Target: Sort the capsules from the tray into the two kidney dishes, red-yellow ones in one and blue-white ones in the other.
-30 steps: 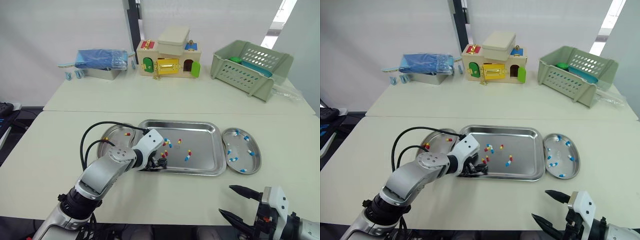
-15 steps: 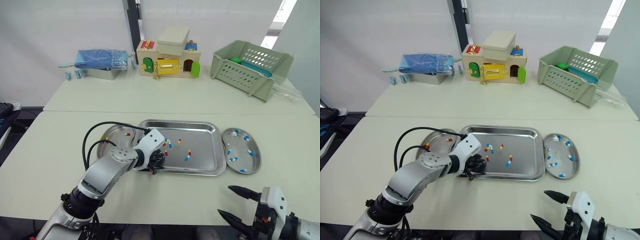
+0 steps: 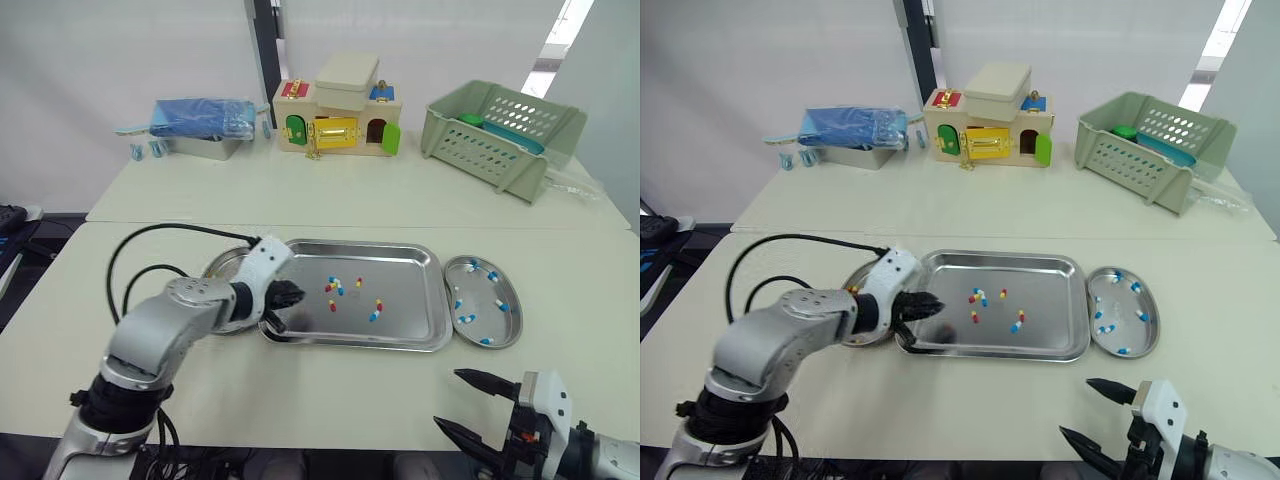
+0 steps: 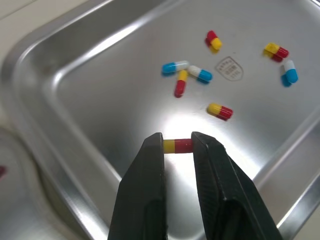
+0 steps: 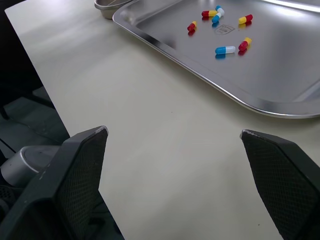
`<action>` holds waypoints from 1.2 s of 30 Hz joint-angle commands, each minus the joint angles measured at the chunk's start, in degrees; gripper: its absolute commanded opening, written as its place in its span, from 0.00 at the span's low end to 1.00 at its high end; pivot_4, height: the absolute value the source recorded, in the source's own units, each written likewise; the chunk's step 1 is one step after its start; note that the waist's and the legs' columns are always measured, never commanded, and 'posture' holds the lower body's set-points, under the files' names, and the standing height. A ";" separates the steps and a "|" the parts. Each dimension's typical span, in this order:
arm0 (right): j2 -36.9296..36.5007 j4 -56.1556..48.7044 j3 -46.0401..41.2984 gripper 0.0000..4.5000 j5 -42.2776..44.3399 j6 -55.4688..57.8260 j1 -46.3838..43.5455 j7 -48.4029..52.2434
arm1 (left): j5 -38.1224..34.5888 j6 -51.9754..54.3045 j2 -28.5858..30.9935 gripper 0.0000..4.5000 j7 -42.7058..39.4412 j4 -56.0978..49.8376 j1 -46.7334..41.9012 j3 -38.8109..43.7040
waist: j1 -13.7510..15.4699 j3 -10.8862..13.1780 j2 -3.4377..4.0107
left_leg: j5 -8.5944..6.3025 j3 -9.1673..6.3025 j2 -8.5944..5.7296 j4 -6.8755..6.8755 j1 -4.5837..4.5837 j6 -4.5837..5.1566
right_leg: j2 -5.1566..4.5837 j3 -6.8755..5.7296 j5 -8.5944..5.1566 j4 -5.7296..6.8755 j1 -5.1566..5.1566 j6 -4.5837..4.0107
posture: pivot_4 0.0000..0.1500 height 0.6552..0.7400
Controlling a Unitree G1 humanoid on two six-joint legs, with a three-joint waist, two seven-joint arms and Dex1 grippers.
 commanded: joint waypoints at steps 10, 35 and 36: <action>-1.56 -1.12 1.88 1.00 0.36 -3.57 -3.60 3.07 | -1.96 -3.20 13.02 0.13 -3.61 5.65 7.36 13.04 | 0.02 0.01 -0.01 | 0.00 -0.01 0.01 -0.02 0.02 0.00 | 0.00 0.00 0.00 0.01 -0.01 0.00 | 1.00 1.00; -4.45 -1.84 1.82 1.00 2.12 0.92 -10.76 1.74 | -1.97 -7.68 11.63 0.81 -1.21 8.58 8.71 11.98 | -0.02 0.01 -0.02 | 0.00 -0.01 0.01 -0.01 0.01 0.01 | 0.00 0.00 0.00 0.03 -0.02 0.00 | 1.00 1.00; -4.53 -1.70 1.67 1.00 2.14 0.89 -10.64 1.81 | -2.07 -7.61 11.62 0.89 -1.23 8.41 8.85 12.02 | -0.01 0.01 -0.02 | 0.00 -0.01 0.01 -0.01 0.01 0.01 | 0.00 0.00 0.00 0.03 -0.02 0.00 | 1.00 1.00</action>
